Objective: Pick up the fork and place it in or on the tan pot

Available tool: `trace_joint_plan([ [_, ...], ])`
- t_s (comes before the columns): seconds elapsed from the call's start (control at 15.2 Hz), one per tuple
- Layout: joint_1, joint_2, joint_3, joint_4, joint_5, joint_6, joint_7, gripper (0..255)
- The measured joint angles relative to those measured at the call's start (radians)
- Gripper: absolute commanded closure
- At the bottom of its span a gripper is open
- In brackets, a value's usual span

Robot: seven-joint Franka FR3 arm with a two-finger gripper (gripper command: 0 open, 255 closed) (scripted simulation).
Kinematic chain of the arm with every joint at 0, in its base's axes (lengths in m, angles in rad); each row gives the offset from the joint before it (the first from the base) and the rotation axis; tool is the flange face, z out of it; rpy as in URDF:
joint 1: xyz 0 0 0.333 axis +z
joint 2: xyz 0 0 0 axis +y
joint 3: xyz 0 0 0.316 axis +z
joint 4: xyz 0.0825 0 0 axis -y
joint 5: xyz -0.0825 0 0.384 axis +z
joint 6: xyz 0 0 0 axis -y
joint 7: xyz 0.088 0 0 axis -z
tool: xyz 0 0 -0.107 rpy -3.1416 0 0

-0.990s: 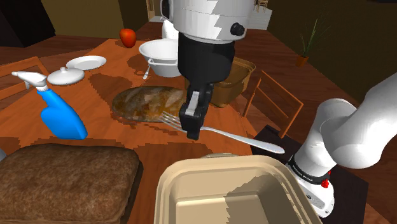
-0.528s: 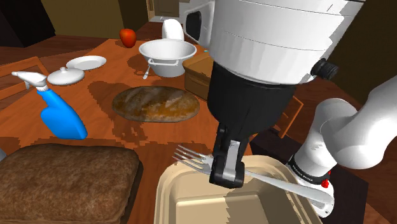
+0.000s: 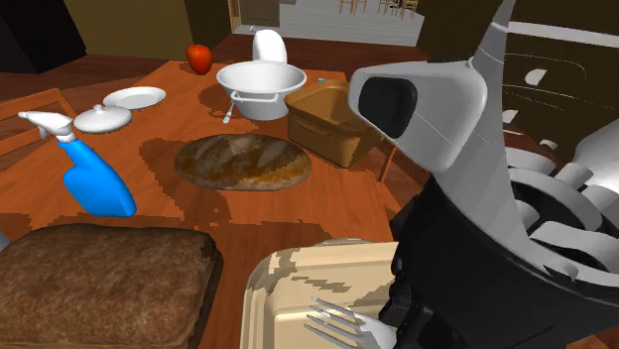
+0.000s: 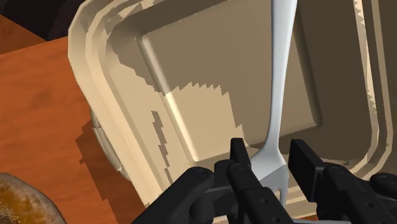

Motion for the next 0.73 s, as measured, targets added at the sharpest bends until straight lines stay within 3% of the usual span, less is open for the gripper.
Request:
trace_joint_plan([
  [0.73, 0.011, -0.008, 0.03, -0.151, 0.022, 0.145, -0.007, 255],
])
